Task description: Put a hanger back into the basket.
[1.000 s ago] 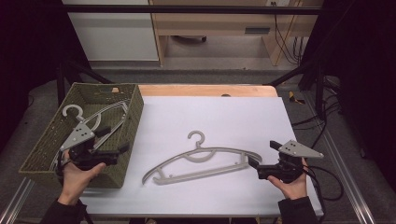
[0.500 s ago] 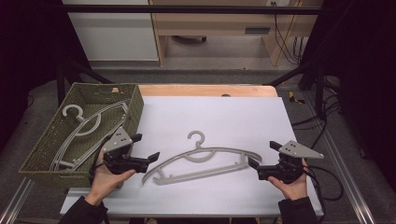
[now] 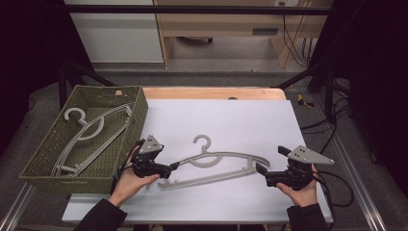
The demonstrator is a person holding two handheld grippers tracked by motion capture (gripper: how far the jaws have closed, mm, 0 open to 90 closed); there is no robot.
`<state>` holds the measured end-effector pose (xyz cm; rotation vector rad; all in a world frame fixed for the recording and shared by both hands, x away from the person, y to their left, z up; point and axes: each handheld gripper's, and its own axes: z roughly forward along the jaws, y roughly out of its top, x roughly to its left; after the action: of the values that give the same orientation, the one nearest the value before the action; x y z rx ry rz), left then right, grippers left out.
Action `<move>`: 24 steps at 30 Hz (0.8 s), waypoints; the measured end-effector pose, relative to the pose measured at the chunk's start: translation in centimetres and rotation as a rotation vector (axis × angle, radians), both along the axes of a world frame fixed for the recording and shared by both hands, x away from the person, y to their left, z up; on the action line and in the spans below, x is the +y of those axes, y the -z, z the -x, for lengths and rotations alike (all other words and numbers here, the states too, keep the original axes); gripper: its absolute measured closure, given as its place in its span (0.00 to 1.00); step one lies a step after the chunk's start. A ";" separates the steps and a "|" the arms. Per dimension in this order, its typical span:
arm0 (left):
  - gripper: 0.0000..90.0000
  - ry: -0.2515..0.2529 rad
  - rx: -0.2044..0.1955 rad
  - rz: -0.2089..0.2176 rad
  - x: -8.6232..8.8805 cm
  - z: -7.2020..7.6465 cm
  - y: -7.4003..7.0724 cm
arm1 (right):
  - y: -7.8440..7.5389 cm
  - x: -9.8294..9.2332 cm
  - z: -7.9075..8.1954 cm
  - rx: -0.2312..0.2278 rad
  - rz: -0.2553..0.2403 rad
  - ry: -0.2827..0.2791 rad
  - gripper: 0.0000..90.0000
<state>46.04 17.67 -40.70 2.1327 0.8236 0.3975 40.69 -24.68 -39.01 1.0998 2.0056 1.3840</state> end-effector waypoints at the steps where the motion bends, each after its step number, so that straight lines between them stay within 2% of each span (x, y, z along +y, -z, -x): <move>1: 0.19 0.001 0.011 -0.008 -0.1 -0.2 0.3 | 0.0 0.0 0.0 0.002 -0.001 0.000 0.01; 6: 0.25 -0.003 0.056 -0.071 -0.8 -0.9 1.6 | 0.0 0.0 0.0 0.002 0.000 -0.002 0.01; 14: 0.41 -0.012 0.109 -0.170 -1.6 -2.1 3.9 | 0.1 0.1 -0.1 0.005 0.007 -0.007 0.01; 17: 0.48 -0.011 0.138 -0.183 -1.7 -2.4 4.4 | 0.1 0.2 0.0 0.009 0.007 -0.002 0.01; 20: 0.55 -0.017 0.124 -0.201 -2.0 -2.5 4.7 | 0.2 0.2 -0.1 0.009 0.008 -0.003 0.01; 24: 0.66 -0.011 0.136 -0.211 -2.1 -2.7 5.1 | 0.2 0.3 -0.1 0.013 0.014 -0.008 0.01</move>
<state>48.75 15.61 -45.77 2.3726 0.9042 0.3609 40.81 -24.37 -39.26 1.0992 2.0276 1.3683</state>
